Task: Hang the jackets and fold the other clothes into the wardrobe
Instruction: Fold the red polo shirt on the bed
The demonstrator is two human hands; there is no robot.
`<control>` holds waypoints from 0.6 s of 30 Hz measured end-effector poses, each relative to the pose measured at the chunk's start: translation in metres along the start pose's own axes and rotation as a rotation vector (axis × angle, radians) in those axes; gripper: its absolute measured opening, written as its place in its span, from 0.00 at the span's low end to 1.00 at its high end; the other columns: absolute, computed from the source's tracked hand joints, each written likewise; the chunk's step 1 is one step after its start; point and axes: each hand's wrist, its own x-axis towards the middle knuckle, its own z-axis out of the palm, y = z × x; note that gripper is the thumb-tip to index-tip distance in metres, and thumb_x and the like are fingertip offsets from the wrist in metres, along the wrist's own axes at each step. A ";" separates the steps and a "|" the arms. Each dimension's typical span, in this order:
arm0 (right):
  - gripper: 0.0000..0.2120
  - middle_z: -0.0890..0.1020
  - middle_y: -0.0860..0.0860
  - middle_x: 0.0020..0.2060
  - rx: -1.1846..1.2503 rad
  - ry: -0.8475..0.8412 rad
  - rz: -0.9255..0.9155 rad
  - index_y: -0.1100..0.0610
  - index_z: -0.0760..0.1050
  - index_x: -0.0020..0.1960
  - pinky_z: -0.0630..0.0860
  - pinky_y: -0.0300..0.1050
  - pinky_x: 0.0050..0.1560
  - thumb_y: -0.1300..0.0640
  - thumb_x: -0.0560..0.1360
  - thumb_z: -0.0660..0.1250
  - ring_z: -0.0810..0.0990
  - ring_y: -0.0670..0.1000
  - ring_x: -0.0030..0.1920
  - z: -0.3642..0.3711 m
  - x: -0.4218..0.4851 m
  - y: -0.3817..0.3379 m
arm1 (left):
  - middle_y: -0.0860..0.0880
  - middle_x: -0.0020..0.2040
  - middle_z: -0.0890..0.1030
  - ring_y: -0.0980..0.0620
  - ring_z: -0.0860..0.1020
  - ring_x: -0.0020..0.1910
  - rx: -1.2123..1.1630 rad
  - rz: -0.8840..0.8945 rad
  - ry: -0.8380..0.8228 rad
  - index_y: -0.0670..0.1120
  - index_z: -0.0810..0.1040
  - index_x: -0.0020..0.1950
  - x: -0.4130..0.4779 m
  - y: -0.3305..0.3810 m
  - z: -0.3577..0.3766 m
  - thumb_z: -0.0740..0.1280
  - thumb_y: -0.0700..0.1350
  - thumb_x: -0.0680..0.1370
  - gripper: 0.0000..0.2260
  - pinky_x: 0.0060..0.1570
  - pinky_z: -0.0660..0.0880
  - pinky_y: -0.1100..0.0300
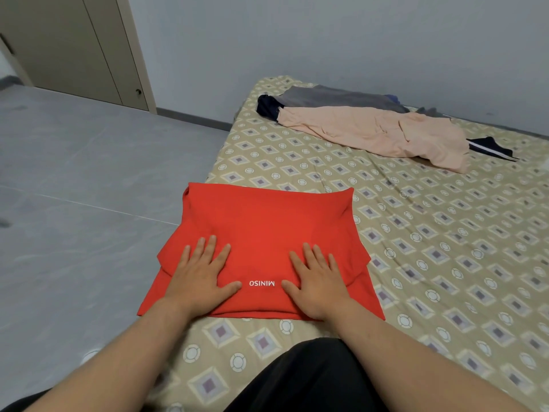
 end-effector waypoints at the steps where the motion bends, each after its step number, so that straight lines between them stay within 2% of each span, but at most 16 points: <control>1: 0.41 0.41 0.50 0.80 -0.005 -0.037 0.041 0.43 0.41 0.80 0.34 0.56 0.76 0.26 0.73 0.41 0.37 0.51 0.79 0.006 0.000 0.006 | 0.46 0.81 0.39 0.46 0.39 0.79 -0.007 -0.024 -0.017 0.59 0.41 0.80 0.000 -0.001 0.007 0.42 0.78 0.67 0.45 0.76 0.36 0.46; 6: 0.46 0.41 0.48 0.80 0.024 -0.064 0.090 0.43 0.41 0.80 0.32 0.55 0.76 0.22 0.68 0.42 0.36 0.49 0.79 0.014 0.002 0.011 | 0.46 0.80 0.37 0.46 0.35 0.78 -0.013 -0.064 -0.038 0.61 0.38 0.79 0.004 -0.001 0.015 0.44 0.81 0.65 0.47 0.74 0.32 0.46; 8: 0.46 0.44 0.49 0.81 0.072 -0.007 0.125 0.44 0.48 0.80 0.34 0.54 0.76 0.22 0.68 0.44 0.40 0.49 0.80 0.010 -0.002 0.010 | 0.46 0.80 0.37 0.47 0.35 0.78 -0.031 -0.072 -0.039 0.61 0.39 0.79 0.004 0.000 0.013 0.44 0.81 0.64 0.47 0.74 0.32 0.46; 9: 0.45 0.48 0.51 0.81 0.119 0.072 0.190 0.45 0.54 0.79 0.36 0.53 0.76 0.22 0.68 0.47 0.44 0.51 0.80 0.006 -0.005 0.012 | 0.47 0.80 0.37 0.47 0.35 0.78 -0.040 -0.078 -0.038 0.61 0.39 0.79 0.003 0.001 0.013 0.44 0.81 0.64 0.47 0.74 0.32 0.46; 11: 0.40 0.58 0.54 0.78 0.322 0.287 0.464 0.46 0.67 0.74 0.46 0.55 0.77 0.25 0.69 0.56 0.55 0.55 0.78 -0.004 -0.015 0.022 | 0.48 0.81 0.39 0.48 0.37 0.79 -0.067 -0.091 -0.013 0.60 0.40 0.79 -0.001 0.003 0.012 0.43 0.80 0.65 0.47 0.75 0.34 0.47; 13: 0.36 0.67 0.57 0.73 0.572 0.417 0.703 0.49 0.71 0.70 0.60 0.58 0.73 0.30 0.69 0.65 0.64 0.59 0.73 -0.015 -0.024 0.037 | 0.48 0.81 0.44 0.49 0.42 0.80 -0.134 -0.099 0.068 0.57 0.44 0.80 -0.010 0.004 0.013 0.42 0.77 0.68 0.44 0.76 0.38 0.49; 16: 0.37 0.74 0.57 0.68 0.933 0.381 0.859 0.57 0.67 0.73 0.70 0.54 0.63 0.41 0.70 0.72 0.74 0.59 0.65 -0.034 -0.027 0.057 | 0.49 0.81 0.53 0.53 0.49 0.79 -0.300 -0.105 0.194 0.53 0.52 0.81 -0.031 0.007 0.018 0.45 0.71 0.73 0.39 0.77 0.42 0.55; 17: 0.34 0.76 0.57 0.66 1.118 0.336 0.914 0.59 0.67 0.72 0.72 0.52 0.60 0.45 0.72 0.73 0.77 0.58 0.60 -0.041 -0.023 0.061 | 0.50 0.80 0.54 0.55 0.49 0.79 -0.336 -0.107 0.209 0.53 0.54 0.80 -0.037 0.008 0.020 0.47 0.70 0.74 0.38 0.77 0.42 0.56; 18: 0.28 0.79 0.58 0.61 1.304 0.252 0.952 0.61 0.71 0.68 0.74 0.50 0.54 0.50 0.73 0.73 0.79 0.57 0.53 -0.049 -0.019 0.063 | 0.51 0.80 0.54 0.57 0.49 0.78 -0.358 -0.108 0.213 0.53 0.54 0.80 -0.044 0.010 0.020 0.48 0.69 0.74 0.38 0.77 0.42 0.56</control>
